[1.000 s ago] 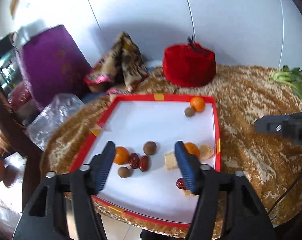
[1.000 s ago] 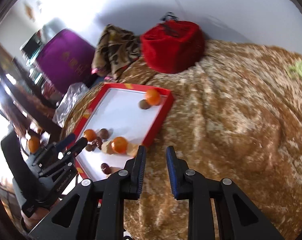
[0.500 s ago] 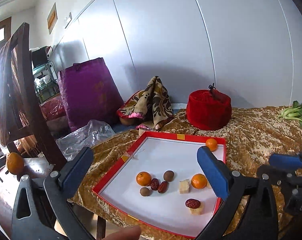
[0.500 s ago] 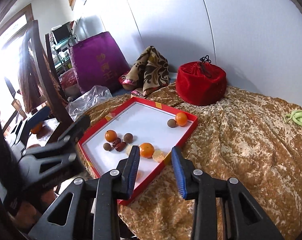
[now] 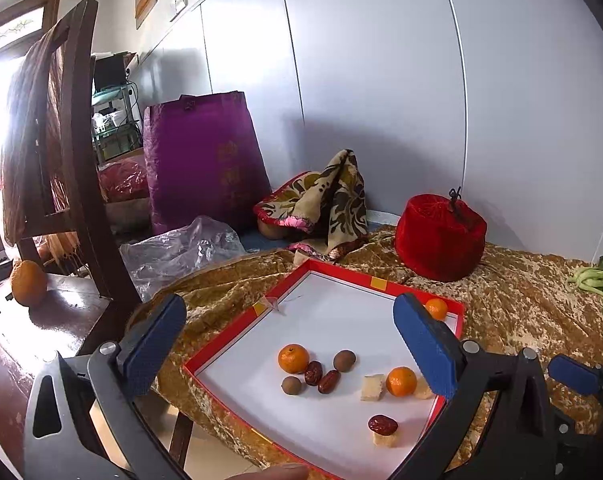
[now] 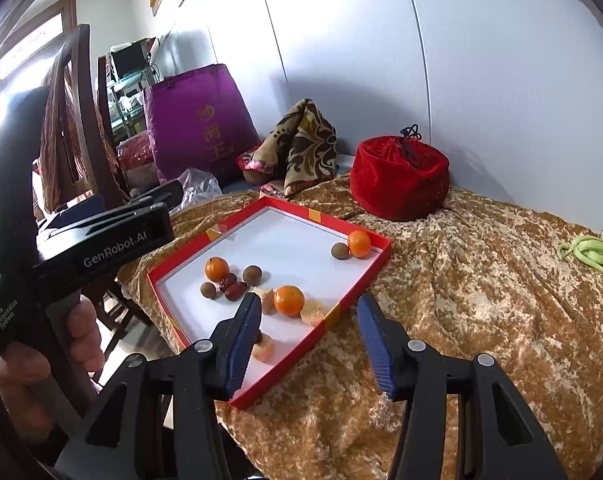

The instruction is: Organize fruits

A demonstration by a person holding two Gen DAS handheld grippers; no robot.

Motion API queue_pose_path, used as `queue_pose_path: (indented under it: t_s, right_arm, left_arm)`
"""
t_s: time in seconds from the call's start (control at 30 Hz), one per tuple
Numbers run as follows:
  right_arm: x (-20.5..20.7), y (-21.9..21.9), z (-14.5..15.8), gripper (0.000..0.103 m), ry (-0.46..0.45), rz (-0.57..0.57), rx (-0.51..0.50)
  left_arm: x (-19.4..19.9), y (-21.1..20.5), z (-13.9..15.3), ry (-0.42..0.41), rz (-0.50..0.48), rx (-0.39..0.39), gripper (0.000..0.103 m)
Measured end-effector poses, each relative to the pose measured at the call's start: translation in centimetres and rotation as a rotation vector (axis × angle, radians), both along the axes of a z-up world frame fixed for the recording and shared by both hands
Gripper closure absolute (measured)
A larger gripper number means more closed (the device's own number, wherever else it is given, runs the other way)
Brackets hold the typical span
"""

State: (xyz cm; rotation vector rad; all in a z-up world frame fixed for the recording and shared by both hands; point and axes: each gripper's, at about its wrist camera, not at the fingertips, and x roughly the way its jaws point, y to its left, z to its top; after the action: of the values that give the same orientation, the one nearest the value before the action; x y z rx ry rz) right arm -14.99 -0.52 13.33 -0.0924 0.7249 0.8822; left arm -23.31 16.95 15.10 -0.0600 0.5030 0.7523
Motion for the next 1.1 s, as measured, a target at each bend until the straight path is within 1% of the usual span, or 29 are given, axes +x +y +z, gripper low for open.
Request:
queue_pose_path:
  t_s: [0.27, 0.6, 0.73, 0.83, 0.93, 1.1]
  right_arm:
    - [-0.3, 0.0, 0.0, 0.048, -0.011, 0.006, 0.006]
    - [-0.9, 1.1, -0.4, 0.048, -0.020, 0.040, 0.000]
    - [-1.7, 1.4, 0.1, 0.047, -0.054, 0.047, 0.021]
    - [-2.3, 1.6, 0.6, 0.043, -0.079, 0.045, 0.029]
    - [-2.9, 1.7, 0.8, 0.042, -0.077, 0.043, 0.034]
    - [-4.2, 1.3, 1.3, 0.042, -0.078, 0.046, 0.050]
  left_arm:
    - [0.2, -0.5, -0.1, 0.016, 0.001, 0.035, 0.000]
    - [-0.1, -0.4, -0.1, 0.024, 0.014, 0.047, 0.000]
    - [-1.4, 0.0, 0.0, 0.020, 0.044, 0.042, 0.000]
    - [-3.2, -0.2, -0.4, 0.026, 0.083, 0.070, 0.000]
    - [-4.9, -0.2, -0.7, 0.037, 0.110, 0.068, 0.000]
    - [-8.2, -0.8, -0.2, 0.011, 0.156, 0.053, 0.000]
